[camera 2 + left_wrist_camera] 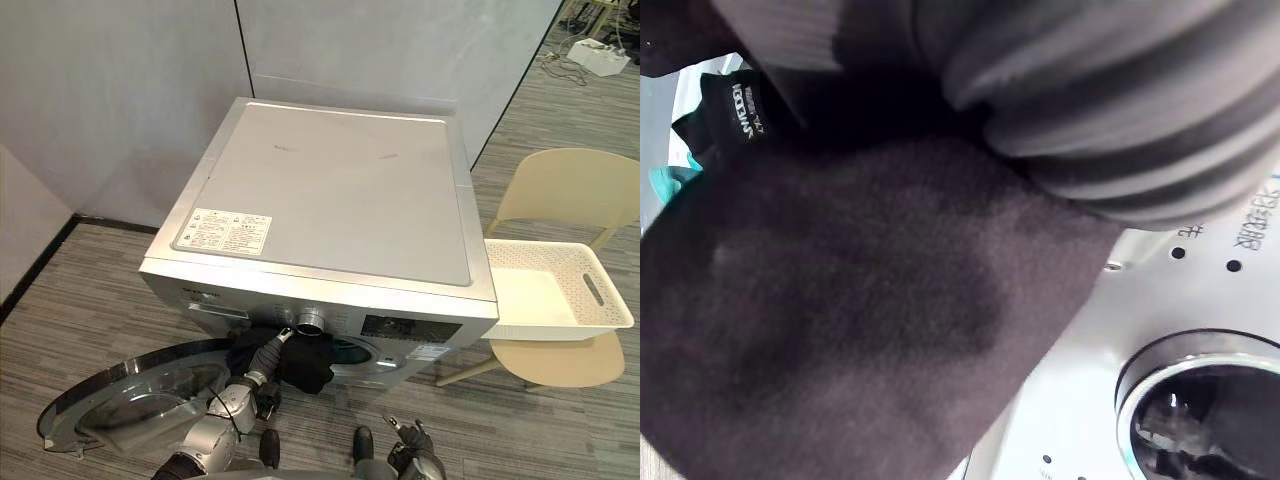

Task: Pick up the laundry basket with both hands and put the clothes into the washing machine.

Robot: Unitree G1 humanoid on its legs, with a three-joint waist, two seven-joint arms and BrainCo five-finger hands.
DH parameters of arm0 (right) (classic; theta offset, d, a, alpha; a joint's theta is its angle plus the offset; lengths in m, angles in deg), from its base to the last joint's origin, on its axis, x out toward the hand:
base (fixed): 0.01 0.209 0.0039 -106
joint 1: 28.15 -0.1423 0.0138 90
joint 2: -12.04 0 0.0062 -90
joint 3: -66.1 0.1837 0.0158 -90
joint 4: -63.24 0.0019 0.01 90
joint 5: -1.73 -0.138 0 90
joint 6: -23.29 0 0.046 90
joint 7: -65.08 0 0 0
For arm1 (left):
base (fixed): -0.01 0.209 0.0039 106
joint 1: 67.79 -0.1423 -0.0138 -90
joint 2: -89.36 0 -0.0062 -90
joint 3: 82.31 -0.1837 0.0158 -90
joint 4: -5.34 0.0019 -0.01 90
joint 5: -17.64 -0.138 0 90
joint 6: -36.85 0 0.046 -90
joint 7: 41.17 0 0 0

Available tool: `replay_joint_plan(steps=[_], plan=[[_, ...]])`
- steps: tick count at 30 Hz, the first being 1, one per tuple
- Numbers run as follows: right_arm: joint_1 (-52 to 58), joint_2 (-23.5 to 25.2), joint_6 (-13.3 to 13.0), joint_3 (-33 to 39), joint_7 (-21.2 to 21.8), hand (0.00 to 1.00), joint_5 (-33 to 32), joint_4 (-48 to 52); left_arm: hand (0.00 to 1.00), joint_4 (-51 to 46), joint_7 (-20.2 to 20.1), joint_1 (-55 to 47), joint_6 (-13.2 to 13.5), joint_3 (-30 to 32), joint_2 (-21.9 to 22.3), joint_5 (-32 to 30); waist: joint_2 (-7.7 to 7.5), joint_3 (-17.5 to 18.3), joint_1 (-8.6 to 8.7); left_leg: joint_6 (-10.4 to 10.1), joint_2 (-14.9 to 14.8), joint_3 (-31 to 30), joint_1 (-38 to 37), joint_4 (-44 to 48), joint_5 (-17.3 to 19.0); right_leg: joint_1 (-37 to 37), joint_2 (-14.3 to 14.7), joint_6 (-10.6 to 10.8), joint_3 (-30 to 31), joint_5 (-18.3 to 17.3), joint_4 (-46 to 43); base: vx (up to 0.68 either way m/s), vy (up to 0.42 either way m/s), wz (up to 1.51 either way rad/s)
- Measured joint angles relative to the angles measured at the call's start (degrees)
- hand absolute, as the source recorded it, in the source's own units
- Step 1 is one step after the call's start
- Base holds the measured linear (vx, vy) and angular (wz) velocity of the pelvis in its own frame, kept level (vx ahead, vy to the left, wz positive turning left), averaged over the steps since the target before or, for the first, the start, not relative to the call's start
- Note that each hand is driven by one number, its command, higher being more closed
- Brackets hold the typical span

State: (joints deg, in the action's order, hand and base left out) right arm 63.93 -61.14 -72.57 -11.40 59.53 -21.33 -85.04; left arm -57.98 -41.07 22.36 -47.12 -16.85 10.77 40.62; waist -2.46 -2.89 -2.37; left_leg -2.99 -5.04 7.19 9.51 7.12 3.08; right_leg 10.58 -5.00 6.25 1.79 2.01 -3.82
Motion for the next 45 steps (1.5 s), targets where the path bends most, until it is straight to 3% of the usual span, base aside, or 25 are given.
replay_joint_plan(steps=[2,3,4,6,7,9,11,13,17,20,22,23,25,28,30,32,33,34,35,38,45], plan=[[0.06,-0.11,0.00,-0.05,0.33,0.00,0.00,0.68,1.00,-0.69,0.01,0.25,0.00,-0.21,0.18,-0.04,0.04,-0.06,-0.06,0.42,-0.89,-0.11,3.07,6.23,3.81,1.31,0.15,2.21,0.35,-1.83,-2.63,-0.06,0.049,-0.10],[0.24,-0.18,0.00,-0.07,0.43,0.00,-0.01,0.91,1.00,-0.99,0.02,0.41,-0.17,-0.35,0.53,-0.05,-0.18,-0.17,0.03,1.08,-0.99,-0.64,3.72,8.43,4.93,1.51,-0.01,4.72,0.38,-2.92,-4.05,-0.04,0.067,0.00],[0.24,-0.21,0.00,-0.08,0.47,0.00,-0.02,1.18,1.00,-1.25,0.02,0.46,-0.44,-0.32,0.85,-0.05,-0.06,-0.23,0.01,1.32,-1.33,-0.91,3.72,8.46,5.03,1.59,0.04,5.84,0.45,-2.60,-4.83,-0.01,0.050,0.11],[0.56,-0.19,0.20,-0.77,0.52,0.00,-0.07,1.56,1.00,-1.49,0.09,0.85,-0.78,-0.32,1.91,-0.05,0.63,-1.42,-0.10,1.78,-3.05,-2.65,3.78,9.56,4.96,5.40,0.41,-0.14,1.60,-6.25,-21.81,-0.01,0.019,0.32],[1.02,-0.21,0.20,-0.83,0.47,0.00,-0.03,2.58,1.00,-1.49,0.16,0.85,-1.05,-0.46,2.16,-0.04,0.50,-1.40,-0.43,1.28,-3.71,-3.85,3.80,10.22,5.27,5.58,-0.61,-0.51,1.93,-6.31,-26.71,-0.01,-0.024,0.39],[1.99,-0.21,0.13,-1.33,0.50,0.00,0.00,4.31,1.00,-1.48,0.35,0.85,-1.41,-0.65,2.11,-0.04,-0.34,-0.91,-1.67,-0.07,-4.28,-5.69,4.23,11.11,5.68,3.44,-1.14,-0.63,4.32,-5.28,-26.46,0.02,-0.144,0.36],[1.42,-0.93,0.14,-1.35,0.49,0.00,0.06,4.71,1.00,-1.61,0.38,0.92,-1.37,-0.82,2.35,-0.04,-0.04,-0.84,-2.08,-1.73,-5.11,-7.62,5.00,10.08,4.73,1.37,0.21,0.30,4.19,-6.41,-22.61,0.02,-0.204,0.33],[1.08,-1.59,-0.04,-1.34,0.48,0.00,0.09,5.34,1.00,-1.59,0.25,0.93,-1.22,-0.75,2.24,-0.08,-0.51,-0.61,-3.10,-3.24,-5.03,-8.00,4.96,8.64,2.82,-1.37,-0.12,2.66,4.37,-9.27,-17.08,0.02,-0.213,0.10],[-0.71,-3.22,0.07,-3.46,0.53,0.00,1.13,2.73,1.00,-1.41,0.51,1.74,-0.76,0.56,2.07,-0.09,-0.78,-0.06,-2.92,-4.90,-4.29,-8.40,4.42,2.16,-2.35,-3.69,-0.54,0.94,2.25,-12.98,-9.01,-0.02,-0.179,0.11],[-0.25,-4.17,0.04,-4.38,0.55,0.00,1.30,1.60,1.00,0.75,1.16,2.22,-0.77,0.44,2.02,-0.04,0.65,0.60,-1.29,-6.16,-5.86,-10.49,2.37,-1.41,-5.07,-5.27,1.31,0.25,-0.25,-13.24,-9.48,-0.09,-0.168,0.32],[0.14,-4.38,-0.07,-4.60,0.54,0.00,1.32,1.46,1.00,0.92,1.14,2.24,-0.75,0.44,1.97,-0.04,0.59,0.46,-1.27,-6.25,-6.01,-11.00,2.26,-0.88,-5.12,-5.07,1.61,-0.29,-0.50,-14.20,-11.27,-0.11,-0.088,0.24],[0.13,-4.72,-0.29,-4.54,0.47,0.00,1.51,0.81,1.00,0.83,1.13,2.93,-0.64,-0.08,2.06,-0.03,0.33,0.14,0.00,-6.44,-5.38,-12.30,4.31,1.44,-5.01,-2.49,1.09,-0.67,-1.90,-16.56,-16.06,-0.17,-0.076,0.45],[-0.63,-4.92,-0.32,-4.57,0.46,0.00,1.70,0.67,1.00,0.45,1.08,4.68,-0.53,-0.33,2.24,0.04,0.31,-2.22,0.40,-6.95,-4.28,-14.35,7.07,5.73,-4.22,0.58,0.36,-1.12,-2.94,-19.45,-22.92,-0.21,-0.062,0.46],[-2.96,-5.38,-0.38,-4.78,0.27,0.00,1.74,2.01,1.00,-3.79,1.14,5.57,-0.53,-0.52,2.42,0.62,1.50,-5.41,0.37,-7.91,-3.77,-15.54,14.58,16.02,-0.25,7.70,0.07,-1.79,-2.66,-23.44,-34.59,-0.30,-0.036,0.09],[-3.07,-5.64,-0.39,-5.92,0.02,0.00,1.70,5.07,1.00,-7.49,1.13,5.63,-0.53,-1.59,2.44,1.18,1.73,-7.13,0.18,-8.12,-3.59,-15.02,17.16,18.70,0.44,11.25,-0.21,-1.92,-2.04,-25.04,-39.58,-0.27,-0.035,0.03],[-2.88,-5.42,-0.47,-6.91,-0.73,0.00,1.71,9.20,1.00,-10.67,1.14,5.93,-0.49,-2.99,2.49,1.16,1.63,-8.03,0.25,-8.39,-3.46,-13.93,19.00,17.54,0.29,14.43,-1.19,-2.06,-2.00,-25.81,-42.01,-0.25,-0.053,0.23],[-2.91,-4.79,-0.77,-7.33,-0.96,0.00,1.66,12.66,1.00,-12.90,1.11,6.52,-0.43,-3.53,3.07,1.15,0.76,-9.43,0.25,-7.65,-3.11,-12.84,21.99,23.56,0.76,17.30,-2.70,-2.58,-1.95,-26.09,-44.11,-0.28,0.051,0.18],[-2.87,-5.26,-1.53,-8.12,-1.44,0.00,1.61,16.02,1.00,-14.85,1.15,6.96,-0.23,-4.27,4.15,1.13,1.81,-9.83,0.08,-6.80,-3.02,-11.23,25.31,33.70,3.19,20.54,-3.03,-2.49,-1.80,-26.99,-47.98,-0.27,0.081,0.24],[-2.97,-5.92,-1.98,-8.42,-1.87,0.00,1.57,18.12,1.00,-15.85,1.12,7.84,-0.16,-4.89,5.03,1.14,2.29,-10.27,0.48,-6.08,-3.12,-10.96,27.07,35.66,7.90,23.10,-3.10,-1.99,-2.09,-27.95,-51.28,-0.20,0.062,0.20],[-5.98,-5.52,-2.62,-10.51,-2.24,0.00,1.09,20.62,1.00,-18.50,1.46,10.31,0.82,-4.52,6.30,1.14,1.84,-11.81,-0.12,-6.62,-4.02,-11.06,36.22,44.50,10.22,31.96,-3.06,-1.95,-1.10,-30.22,-60.08,-0.18,0.001,0.02],[-7.31,-3.60,-2.83,-11.38,-4.44,0.00,1.00,26.69,1.00,-18.85,4.11,9.97,0.80,0.25,6.79,1.12,1.10,-13.94,-0.45,-6.56,-4.37,-11.20,46.67,51.69,10.80,42.70,-2.82,-1.78,0.15,-31.00,-67.67,-0.10,0.002,-0.01]])
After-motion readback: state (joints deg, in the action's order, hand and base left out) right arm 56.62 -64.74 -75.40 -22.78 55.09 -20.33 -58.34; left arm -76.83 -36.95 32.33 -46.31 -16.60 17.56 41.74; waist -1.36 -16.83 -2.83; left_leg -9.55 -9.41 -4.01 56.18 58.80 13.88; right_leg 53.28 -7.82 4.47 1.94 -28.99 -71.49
